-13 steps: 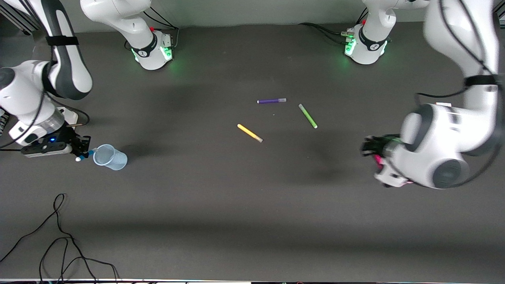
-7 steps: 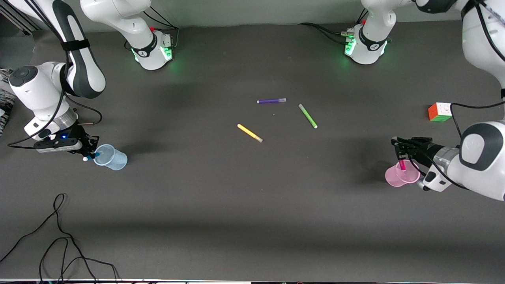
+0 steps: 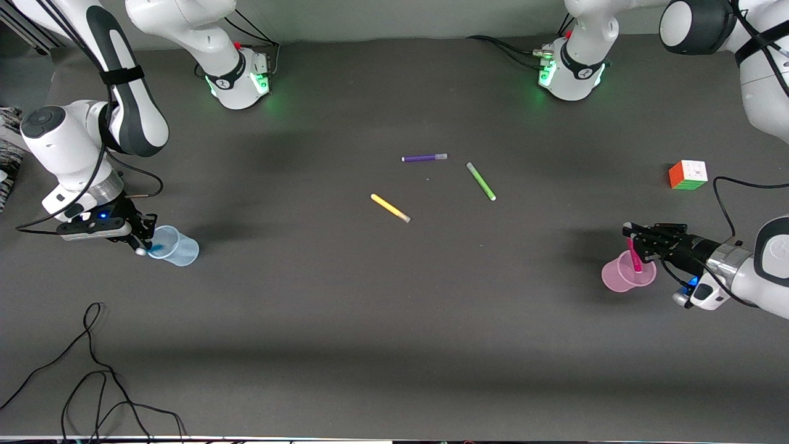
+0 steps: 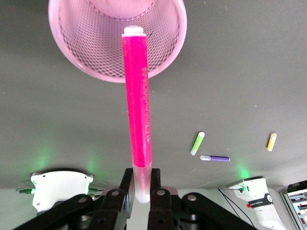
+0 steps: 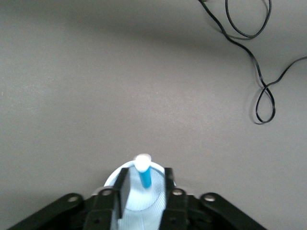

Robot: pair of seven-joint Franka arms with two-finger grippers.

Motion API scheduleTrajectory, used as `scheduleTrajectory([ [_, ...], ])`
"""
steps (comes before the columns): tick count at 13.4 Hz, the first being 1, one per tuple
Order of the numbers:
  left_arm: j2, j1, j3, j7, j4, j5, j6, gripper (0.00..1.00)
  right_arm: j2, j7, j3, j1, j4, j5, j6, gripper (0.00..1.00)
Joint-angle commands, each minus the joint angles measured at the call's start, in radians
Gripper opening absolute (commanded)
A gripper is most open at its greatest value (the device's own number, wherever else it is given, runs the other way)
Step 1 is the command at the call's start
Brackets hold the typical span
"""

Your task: Place pink and blue markers in matching cups

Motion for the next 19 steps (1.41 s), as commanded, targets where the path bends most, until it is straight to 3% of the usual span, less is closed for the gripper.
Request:
scheduleTrajectory([
  [1,0.048,0.021,-0.009,0.033,0.054,-0.011,-0.018,0.00,0.006,-0.005,-0.007,0.006,-0.001,-0.010,0.016,1.00],
  [4,0.060,0.022,-0.009,0.041,0.051,-0.013,-0.010,0.00,-0.004,-0.004,-0.004,0.008,0.007,-0.010,-0.009,1.00],
  [6,0.065,0.022,-0.009,0.048,0.052,-0.011,-0.009,0.02,-0.013,0.005,0.002,0.012,0.041,-0.010,-0.100,1.00],
  [9,0.068,0.022,-0.004,0.142,0.049,0.001,0.022,0.63,-0.018,0.010,0.007,0.016,0.140,-0.009,-0.253,1.00],
  [10,0.067,0.019,-0.004,0.142,0.049,0.013,0.025,0.95,-0.018,0.016,0.011,0.016,0.198,-0.009,-0.326,1.00],
  [14,0.025,-0.019,-0.012,0.141,0.087,0.135,0.005,1.00,-0.036,0.145,0.091,0.016,0.458,0.007,-0.744,1.00],
  [17,-0.091,-0.114,-0.010,0.145,0.072,0.295,0.013,0.99,-0.136,0.256,0.149,0.016,0.496,0.007,-0.909,1.00],
  [19,-0.221,-0.157,-0.009,0.138,-0.015,0.346,0.040,0.99,-0.229,0.326,0.206,0.016,0.498,-0.005,-1.009,1.00],
])
